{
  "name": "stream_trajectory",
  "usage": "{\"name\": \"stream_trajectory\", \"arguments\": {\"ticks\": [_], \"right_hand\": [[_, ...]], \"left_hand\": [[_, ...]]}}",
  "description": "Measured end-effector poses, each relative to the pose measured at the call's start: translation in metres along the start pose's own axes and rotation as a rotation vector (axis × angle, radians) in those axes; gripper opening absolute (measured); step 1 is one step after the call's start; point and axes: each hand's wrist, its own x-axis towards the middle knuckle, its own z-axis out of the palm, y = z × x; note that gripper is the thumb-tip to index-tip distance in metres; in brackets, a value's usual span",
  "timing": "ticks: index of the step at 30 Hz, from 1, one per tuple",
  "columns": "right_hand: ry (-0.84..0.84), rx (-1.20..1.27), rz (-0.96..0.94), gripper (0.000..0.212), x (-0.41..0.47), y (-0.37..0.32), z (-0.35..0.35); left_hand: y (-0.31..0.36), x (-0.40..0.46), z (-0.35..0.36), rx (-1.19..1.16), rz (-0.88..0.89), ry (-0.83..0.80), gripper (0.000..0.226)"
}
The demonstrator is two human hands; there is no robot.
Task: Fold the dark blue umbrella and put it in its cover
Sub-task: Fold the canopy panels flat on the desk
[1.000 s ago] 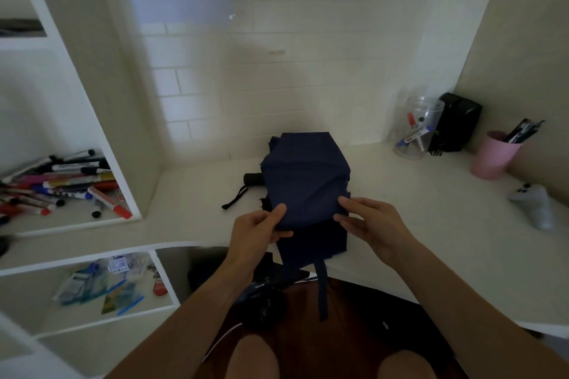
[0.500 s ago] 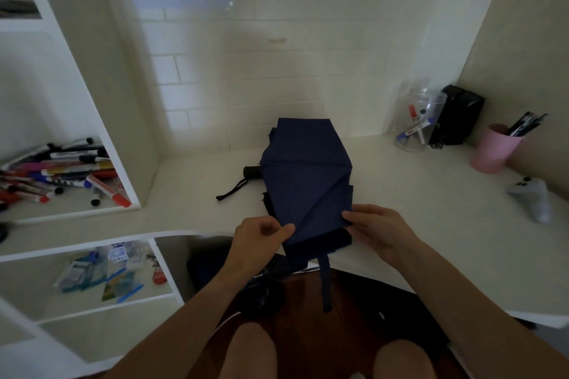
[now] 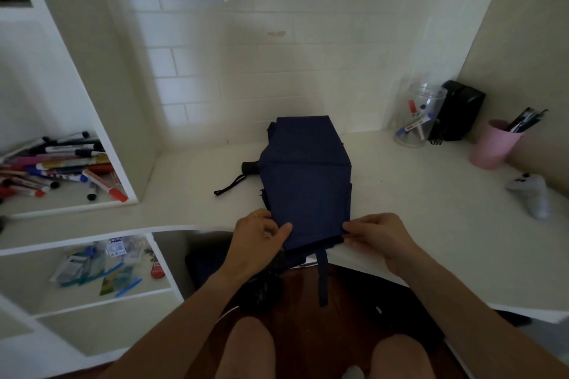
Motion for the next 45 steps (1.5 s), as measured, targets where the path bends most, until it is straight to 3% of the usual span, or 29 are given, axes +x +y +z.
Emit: {"name": "stream_trajectory", "arguments": {"ticks": [4, 11, 15, 17, 19, 22, 26, 33, 38, 45], "right_hand": [[0.088, -0.249, -0.076, 0.008, 0.002, 0.007, 0.002], [0.129, -0.724, -0.333, 0.022, -0.005, 0.009, 0.013], [0.282, -0.846, -0.836, 0.014, -0.006, 0.01, 0.02], [0.248, -0.879, -1.074, 0.015, 0.002, 0.007, 0.021], [0.112, -1.025, -1.159, 0.03, 0.017, 0.005, 0.019], [-0.117, -1.281, -0.979, 0.06, 0.039, 0.011, 0.014], [-0.263, -1.427, -0.781, 0.077, 0.055, 0.018, 0.011], [-0.317, -1.483, -0.629, 0.073, 0.086, -0.006, 0.027], [-0.326, -1.449, -0.675, 0.076, 0.095, -0.008, 0.021], [-0.358, -1.355, -0.7, 0.075, 0.086, -0.018, -0.003]], "left_hand": [[-0.011, -0.005, 0.004, 0.054, 0.095, -0.005, 0.037], [-0.015, -0.009, 0.011, 0.176, 0.179, 0.065, 0.033], [-0.01, -0.006, 0.008, 0.244, 0.271, 0.144, 0.041], [-0.008, -0.003, 0.005, 0.317, 0.322, 0.129, 0.052], [-0.008, 0.004, 0.003, 0.423, 0.395, 0.054, 0.061], [-0.013, 0.016, 0.0, 0.531, 0.466, -0.065, 0.061], [-0.023, 0.026, -0.005, 0.607, 0.391, -0.204, 0.068], [-0.032, 0.079, -0.022, 0.7, 0.215, -0.477, 0.078], [-0.045, 0.086, -0.026, 0.706, 0.234, -0.494, 0.067], [-0.053, 0.077, -0.028, 0.685, 0.276, -0.479, 0.068]]}}
